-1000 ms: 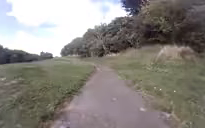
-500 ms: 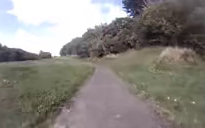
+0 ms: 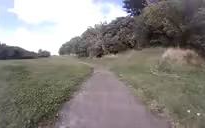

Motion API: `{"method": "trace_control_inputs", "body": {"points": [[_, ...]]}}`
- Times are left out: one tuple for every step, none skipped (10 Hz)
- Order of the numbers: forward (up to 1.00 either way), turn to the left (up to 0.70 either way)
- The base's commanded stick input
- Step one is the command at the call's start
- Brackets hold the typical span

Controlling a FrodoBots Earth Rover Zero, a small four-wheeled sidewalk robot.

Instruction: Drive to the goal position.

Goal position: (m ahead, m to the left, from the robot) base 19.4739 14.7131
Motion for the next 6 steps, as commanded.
{"method": "trace_control_inputs", "body": {"points": [[1.00,0.00],[1.00,0.00],[1.00,0.00],[1.00,0.00],[1.00,0.00],[1.00,0.00]]}}
